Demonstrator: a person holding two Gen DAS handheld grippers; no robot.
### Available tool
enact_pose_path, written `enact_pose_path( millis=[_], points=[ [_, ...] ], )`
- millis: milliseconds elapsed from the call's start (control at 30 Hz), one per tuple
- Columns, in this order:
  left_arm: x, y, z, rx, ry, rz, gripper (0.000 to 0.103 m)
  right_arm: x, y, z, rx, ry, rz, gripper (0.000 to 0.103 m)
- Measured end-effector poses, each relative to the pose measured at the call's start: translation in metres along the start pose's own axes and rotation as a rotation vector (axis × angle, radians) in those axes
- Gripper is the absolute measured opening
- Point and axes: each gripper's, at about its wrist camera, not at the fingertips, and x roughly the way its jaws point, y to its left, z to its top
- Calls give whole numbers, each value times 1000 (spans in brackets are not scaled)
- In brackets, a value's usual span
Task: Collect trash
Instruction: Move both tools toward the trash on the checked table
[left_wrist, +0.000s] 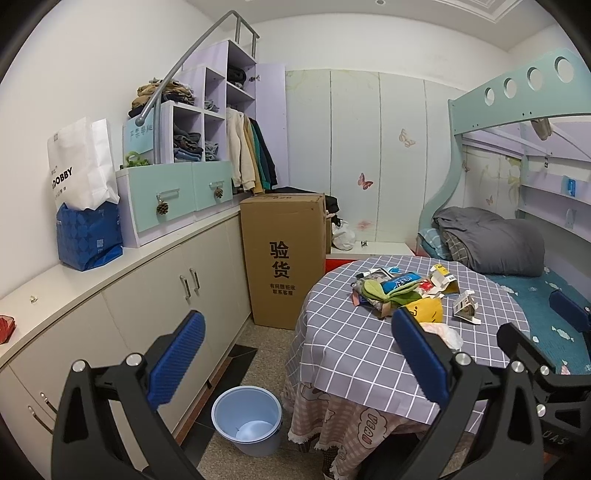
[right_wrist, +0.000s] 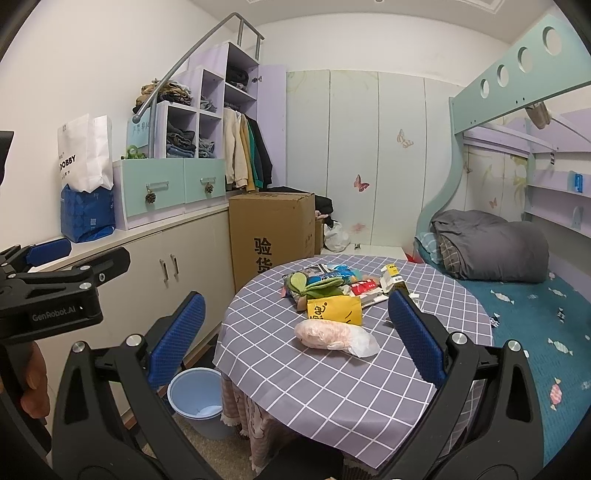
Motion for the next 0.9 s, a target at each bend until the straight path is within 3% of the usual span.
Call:
enact_pose_path(
  millis=[700, 900],
  points=[
    [7, -1, 0, 6, 26, -7, 99, 9, -12, -7, 55, 24, 5, 97],
    [15, -1, -1, 13, 38, -5, 99, 23, -14, -11, 66, 68, 17, 97]
  ],
)
